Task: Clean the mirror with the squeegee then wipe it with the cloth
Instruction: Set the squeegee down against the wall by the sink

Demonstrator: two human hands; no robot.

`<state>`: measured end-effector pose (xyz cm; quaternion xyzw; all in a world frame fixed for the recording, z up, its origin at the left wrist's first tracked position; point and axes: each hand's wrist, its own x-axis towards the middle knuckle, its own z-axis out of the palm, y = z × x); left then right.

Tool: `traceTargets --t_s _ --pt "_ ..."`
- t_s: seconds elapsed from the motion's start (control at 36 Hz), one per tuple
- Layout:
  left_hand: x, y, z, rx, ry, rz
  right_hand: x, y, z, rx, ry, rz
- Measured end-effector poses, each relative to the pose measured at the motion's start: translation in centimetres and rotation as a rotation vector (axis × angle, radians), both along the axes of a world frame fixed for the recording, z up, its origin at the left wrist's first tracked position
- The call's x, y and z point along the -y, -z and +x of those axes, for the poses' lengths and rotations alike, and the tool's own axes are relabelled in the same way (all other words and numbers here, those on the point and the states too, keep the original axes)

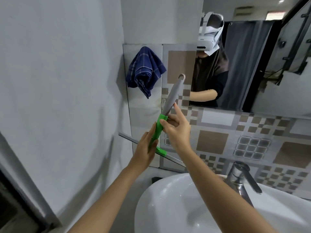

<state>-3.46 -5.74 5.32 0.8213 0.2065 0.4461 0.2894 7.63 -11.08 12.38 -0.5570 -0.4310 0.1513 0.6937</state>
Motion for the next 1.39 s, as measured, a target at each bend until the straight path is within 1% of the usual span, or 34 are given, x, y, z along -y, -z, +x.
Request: traceTargets --t_s 0.17,0.28,0.33,0.42,0.5,0.61,0.69,0.81,0.97,1.06,1.14,1.22,1.28,1.33,1.39 --pt "-1.1 2.7 -0.8 -0.081 -0.027 -0.146 -2.4 3.5 -0.3 0.012 -0.043 -0.132" --pt "-1.8 4.1 0.0 -0.118 -0.022 -0.166 -2.9 5.0 0.9 0.003 -0.07 -0.176" --pt "-1.7 4.8 0.6 -0.124 -0.005 -0.216 -2.8 5.5 1.3 0.064 -0.108 -0.235" --pt "-1.2 6.1 1.3 -0.083 -0.001 -0.294 -2.7 6.3 1.5 0.146 -0.154 -0.301" --pt "-1.2 7.6 1.8 -0.09 -0.016 -0.31 -2.8 7.4 2.0 0.135 -0.157 -0.343" --pt "-2.1 9.6 2.0 -0.179 -0.018 -0.325 -3.3 9.1 2.6 0.111 -0.168 -0.397" --pt "-2.8 10.5 2.3 -0.212 -0.024 -0.337 -3.7 9.8 3.0 0.099 -0.162 -0.408" --pt "-3.6 10.7 3.0 -0.212 -0.039 -0.35 -4.4 10.0 3.4 0.097 -0.172 -0.406" --pt "-4.2 10.6 3.6 -0.189 -0.029 -0.333 -5.3 10.4 3.8 0.101 -0.167 -0.411" --pt "-4.6 10.8 3.8 -0.199 -0.046 -0.292 -5.7 10.5 3.7 0.106 -0.153 -0.415" --pt "-5.0 10.8 4.0 -0.216 -0.049 -0.304 -5.9 10.4 3.8 0.122 -0.138 -0.411" --pt "-5.1 10.3 3.9 -0.204 -0.04 -0.322 -5.8 10.3 3.9 0.19 -0.106 -0.409" --pt "-5.4 9.5 3.5 -0.189 -0.054 -0.262 -5.5 10.3 4.0 0.244 -0.059 -0.401" --pt "-5.9 7.9 2.9 -0.12 -0.109 -0.192 -5.1 9.9 4.1 0.26 -0.006 -0.376" --pt "-7.0 5.4 2.1 0.021 -0.212 -0.084 -4.8 8.6 3.9 0.26 0.048 -0.322"
